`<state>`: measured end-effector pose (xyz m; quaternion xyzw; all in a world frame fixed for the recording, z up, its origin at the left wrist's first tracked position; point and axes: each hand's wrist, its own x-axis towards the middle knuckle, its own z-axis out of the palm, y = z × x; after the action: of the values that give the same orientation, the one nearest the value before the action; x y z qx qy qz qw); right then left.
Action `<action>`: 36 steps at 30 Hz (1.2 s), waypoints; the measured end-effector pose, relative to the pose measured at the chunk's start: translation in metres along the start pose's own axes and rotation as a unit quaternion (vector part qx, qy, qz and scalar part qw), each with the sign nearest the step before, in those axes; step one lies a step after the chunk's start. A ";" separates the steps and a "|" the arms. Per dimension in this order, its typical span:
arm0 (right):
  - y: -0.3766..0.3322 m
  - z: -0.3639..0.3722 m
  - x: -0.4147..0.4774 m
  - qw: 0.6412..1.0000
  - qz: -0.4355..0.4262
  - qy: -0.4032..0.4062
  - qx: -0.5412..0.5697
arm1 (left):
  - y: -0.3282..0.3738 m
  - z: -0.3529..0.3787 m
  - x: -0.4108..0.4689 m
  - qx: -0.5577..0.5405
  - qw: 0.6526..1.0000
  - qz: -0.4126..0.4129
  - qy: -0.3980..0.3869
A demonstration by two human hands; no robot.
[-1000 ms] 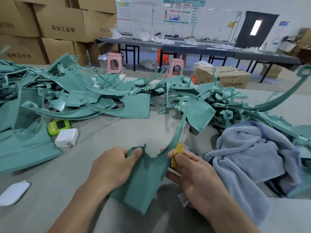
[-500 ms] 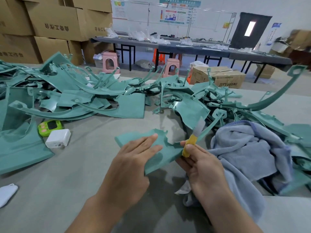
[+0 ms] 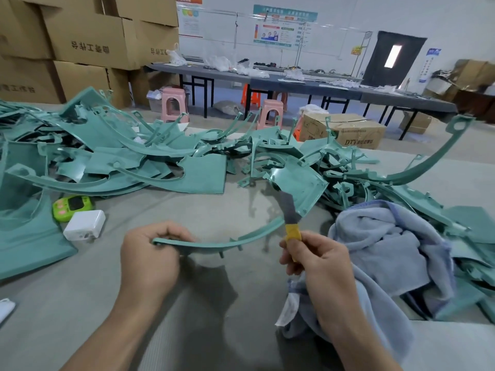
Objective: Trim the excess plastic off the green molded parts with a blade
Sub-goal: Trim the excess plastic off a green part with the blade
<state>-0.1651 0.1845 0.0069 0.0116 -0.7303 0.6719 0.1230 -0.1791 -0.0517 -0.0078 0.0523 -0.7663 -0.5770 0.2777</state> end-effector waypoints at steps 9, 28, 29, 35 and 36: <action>0.000 0.002 -0.007 0.966 -0.091 -0.071 -0.231 | -0.012 -0.016 0.019 0.005 0.998 -0.037 0.056; 0.019 -0.013 0.025 0.950 0.014 0.180 -0.254 | -0.011 -0.016 0.019 0.042 0.997 -0.021 0.068; 0.019 -0.013 0.024 0.963 0.007 0.164 -0.216 | -0.011 -0.017 0.019 0.030 0.996 -0.027 0.080; 0.015 -0.004 0.012 0.999 0.029 -0.007 0.021 | 0.004 -0.016 0.021 -0.227 0.955 -0.166 0.097; 0.013 -0.003 0.011 0.997 0.043 -0.028 0.056 | 0.008 -0.016 0.019 -0.287 0.932 -0.204 0.086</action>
<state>-0.1780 0.1907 -0.0034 0.0061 -0.6946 0.7157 0.0729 -0.1854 -0.0706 0.0093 0.1748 -0.5144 -0.8095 0.2223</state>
